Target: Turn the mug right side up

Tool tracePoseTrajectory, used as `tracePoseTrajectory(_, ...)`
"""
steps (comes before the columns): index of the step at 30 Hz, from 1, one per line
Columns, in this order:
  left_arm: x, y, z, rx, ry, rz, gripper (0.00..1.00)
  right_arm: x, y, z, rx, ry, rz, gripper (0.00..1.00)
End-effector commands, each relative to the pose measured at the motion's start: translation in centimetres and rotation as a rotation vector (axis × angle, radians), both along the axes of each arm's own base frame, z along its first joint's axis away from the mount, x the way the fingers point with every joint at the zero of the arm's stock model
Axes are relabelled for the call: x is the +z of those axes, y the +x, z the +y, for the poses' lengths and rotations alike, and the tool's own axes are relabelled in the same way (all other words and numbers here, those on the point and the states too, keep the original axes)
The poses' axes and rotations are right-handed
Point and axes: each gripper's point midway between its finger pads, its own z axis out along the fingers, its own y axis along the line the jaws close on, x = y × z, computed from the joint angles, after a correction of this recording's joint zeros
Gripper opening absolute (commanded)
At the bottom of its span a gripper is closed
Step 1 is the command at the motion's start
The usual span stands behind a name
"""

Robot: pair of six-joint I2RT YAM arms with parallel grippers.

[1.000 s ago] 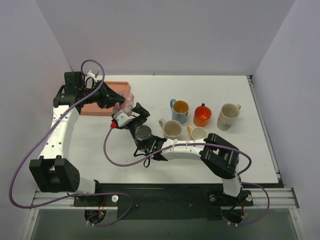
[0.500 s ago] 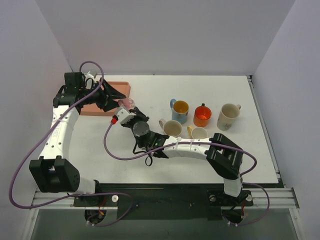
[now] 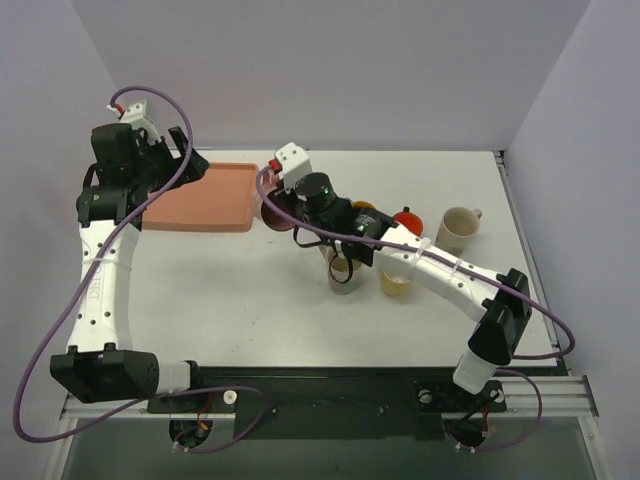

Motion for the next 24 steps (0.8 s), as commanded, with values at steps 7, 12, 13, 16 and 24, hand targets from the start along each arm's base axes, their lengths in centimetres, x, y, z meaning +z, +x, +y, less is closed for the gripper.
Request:
tracePoseTrajectory(7,-5.9,1.4,5.5,0.102,0.359,-0.014,0.88,12.2,-4.8,-14.7,-0.136,0.127,0.242,0.0)
tracePoseTrajectory(12,-8.4,1.3,4.8,0.063,0.339,0.005,0.88,4.5,-8.0,-26.5,-0.434,0.069,0.474,0.0)
tracePoseTrajectory(13,-8.7,1.2,4.7,0.052,0.337,0.012,0.88,4.5,-9.2,-28.1,-0.477,0.101,0.473,0.0)
tracePoseTrajectory(16,-9.7,1.3,4.6,0.036,0.343,0.035,0.88,-0.6,-11.3,-33.2,-0.656,0.112,0.572,0.0)
tracePoseTrajectory(24,-12.2,1.1,4.9,0.036,0.359,0.063,0.88,-11.2,-13.2,-37.9,-0.85,0.248,0.797,0.0)
